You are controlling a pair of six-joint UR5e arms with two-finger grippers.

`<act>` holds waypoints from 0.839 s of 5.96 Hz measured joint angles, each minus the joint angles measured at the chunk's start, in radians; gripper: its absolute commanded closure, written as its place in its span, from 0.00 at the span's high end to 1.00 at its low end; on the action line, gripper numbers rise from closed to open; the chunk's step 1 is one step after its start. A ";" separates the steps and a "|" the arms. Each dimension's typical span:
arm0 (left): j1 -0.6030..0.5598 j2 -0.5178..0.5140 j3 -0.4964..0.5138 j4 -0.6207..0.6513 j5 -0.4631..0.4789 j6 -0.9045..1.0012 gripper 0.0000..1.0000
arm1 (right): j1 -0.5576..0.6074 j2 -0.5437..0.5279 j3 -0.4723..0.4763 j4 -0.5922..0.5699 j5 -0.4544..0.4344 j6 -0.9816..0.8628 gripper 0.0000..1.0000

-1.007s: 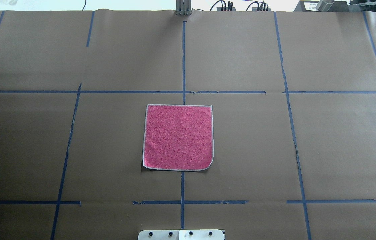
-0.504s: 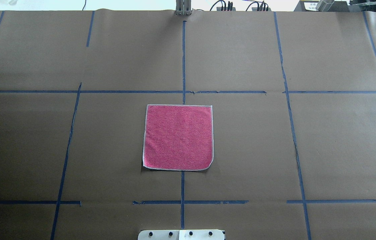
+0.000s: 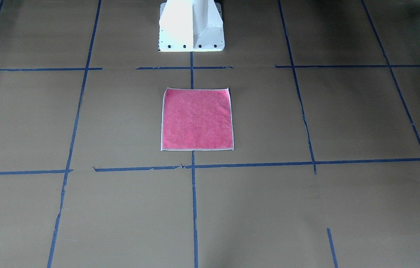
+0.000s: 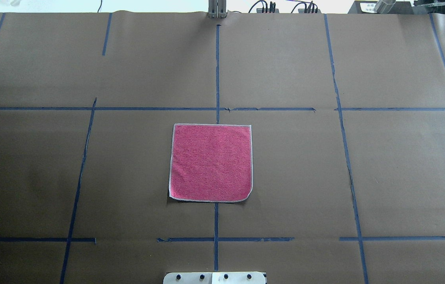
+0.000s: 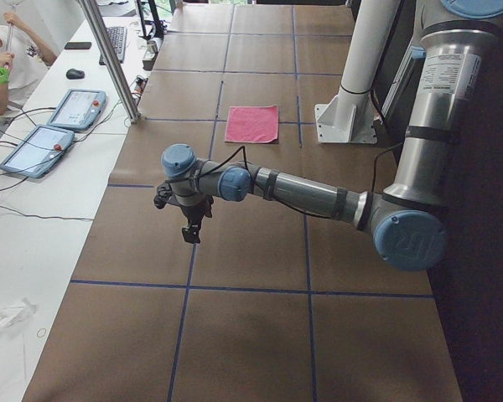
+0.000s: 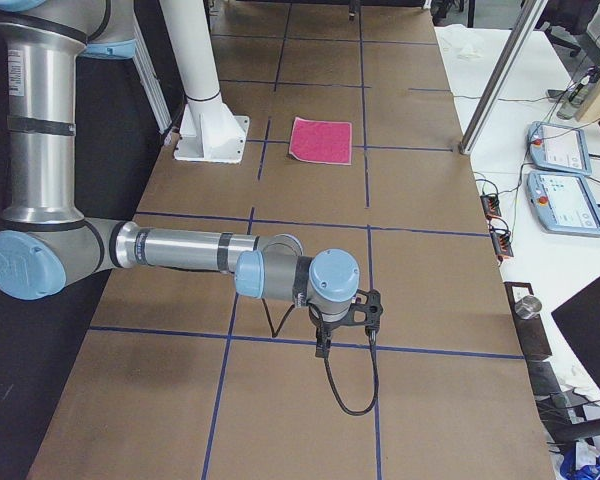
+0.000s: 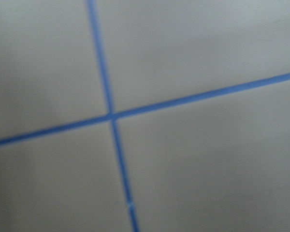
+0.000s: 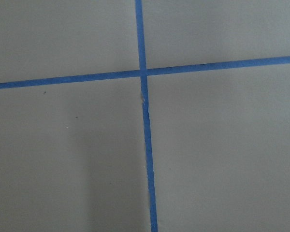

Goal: Fold towel twice with both arms
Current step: 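Move the left gripper to the towel corner nearest the robot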

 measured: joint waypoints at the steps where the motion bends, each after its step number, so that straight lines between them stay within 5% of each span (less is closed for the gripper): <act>1: 0.076 -0.071 -0.005 -0.003 -0.004 -0.133 1.00 | -0.011 0.027 0.008 -0.002 0.023 0.002 1.00; 3: 0.247 -0.155 -0.027 -0.068 0.002 -0.429 1.00 | -0.100 0.100 0.075 0.001 0.098 0.184 1.00; 5: 0.444 -0.173 -0.064 -0.240 0.115 -0.932 1.00 | -0.212 0.152 0.150 0.020 0.079 0.362 1.00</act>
